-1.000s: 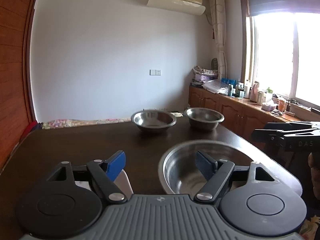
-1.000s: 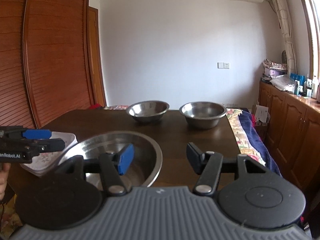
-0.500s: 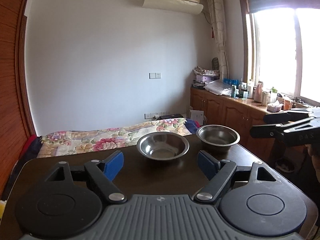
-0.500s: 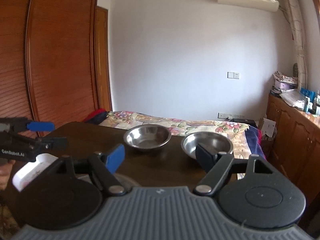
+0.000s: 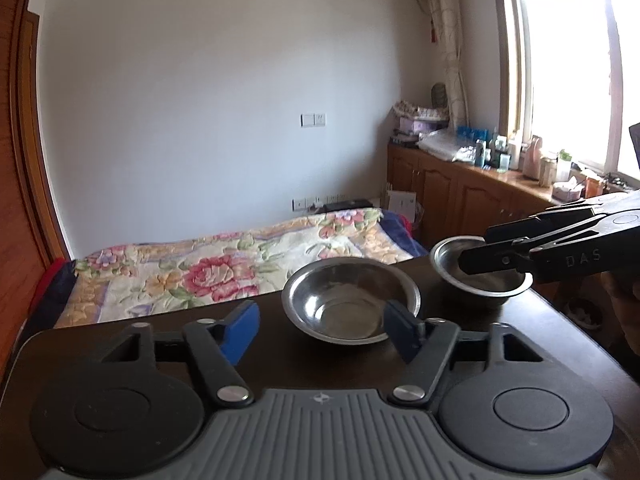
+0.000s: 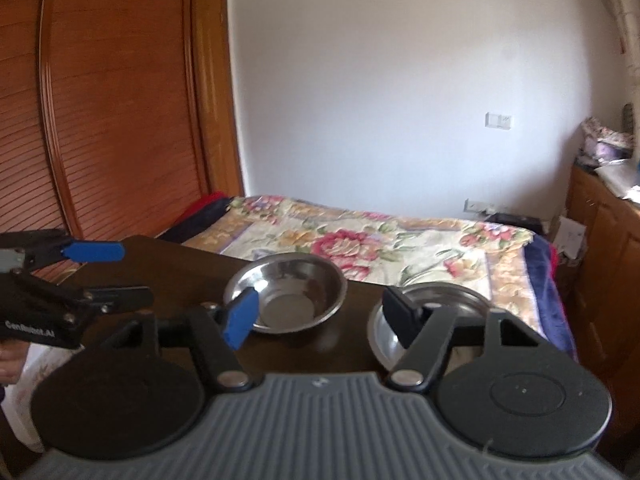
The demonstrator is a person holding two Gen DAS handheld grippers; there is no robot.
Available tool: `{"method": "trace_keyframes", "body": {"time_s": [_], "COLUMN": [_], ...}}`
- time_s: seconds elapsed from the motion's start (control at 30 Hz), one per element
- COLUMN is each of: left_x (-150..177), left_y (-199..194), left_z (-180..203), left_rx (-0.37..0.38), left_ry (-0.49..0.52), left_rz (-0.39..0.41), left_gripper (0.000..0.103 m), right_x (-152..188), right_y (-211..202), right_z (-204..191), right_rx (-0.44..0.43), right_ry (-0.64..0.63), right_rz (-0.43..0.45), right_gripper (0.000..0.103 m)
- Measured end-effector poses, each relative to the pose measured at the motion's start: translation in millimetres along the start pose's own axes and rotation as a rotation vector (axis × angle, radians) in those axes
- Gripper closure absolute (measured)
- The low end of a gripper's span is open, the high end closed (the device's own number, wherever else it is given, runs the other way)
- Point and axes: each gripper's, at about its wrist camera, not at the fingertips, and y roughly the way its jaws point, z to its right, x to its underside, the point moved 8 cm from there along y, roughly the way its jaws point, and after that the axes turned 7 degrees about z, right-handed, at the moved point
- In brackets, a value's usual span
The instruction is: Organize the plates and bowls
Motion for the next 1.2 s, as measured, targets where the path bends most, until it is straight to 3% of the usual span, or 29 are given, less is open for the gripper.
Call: {"method": "trace_keyframes", "body": {"time_s": [0.17,0.23,0.9,1.0,1.2], "left_x": [4.3,6.3,17.4,19.7,23.2], "left_y": [28.9,38.4,92.7,95.5,99.7], "left_z": [-13.6,-20.1,-41.3,-42.0,-38.4], "left_rx": [0.001,0.005,0.035,0.043,0.077], "left_ry": [-0.024,-0.050,-0.128,-0.133,-0.136], "left_rz": [-0.052,-0.073,-0.175,-0.183,-0.203], "left_gripper": [0.020,0.021,0.031,0.035,0.054], "right_x": [8.1,13.9,26.1,28.9,30.8], "right_y": [27.6,34.1,69.3,73.1,78.7], "right_z": [1.3,2.0,2.8,2.5,0.5], "right_rx": [-0.034,-0.041,-0.081,-0.081,-0.092], "right_ry": [0.018,0.024,0.079,0.084,0.091], "right_rz": [-0.084,-0.110,-0.215,-0.227,-0.241], "right_gripper": [0.053,0.054,0.054,0.054,0.054]}}
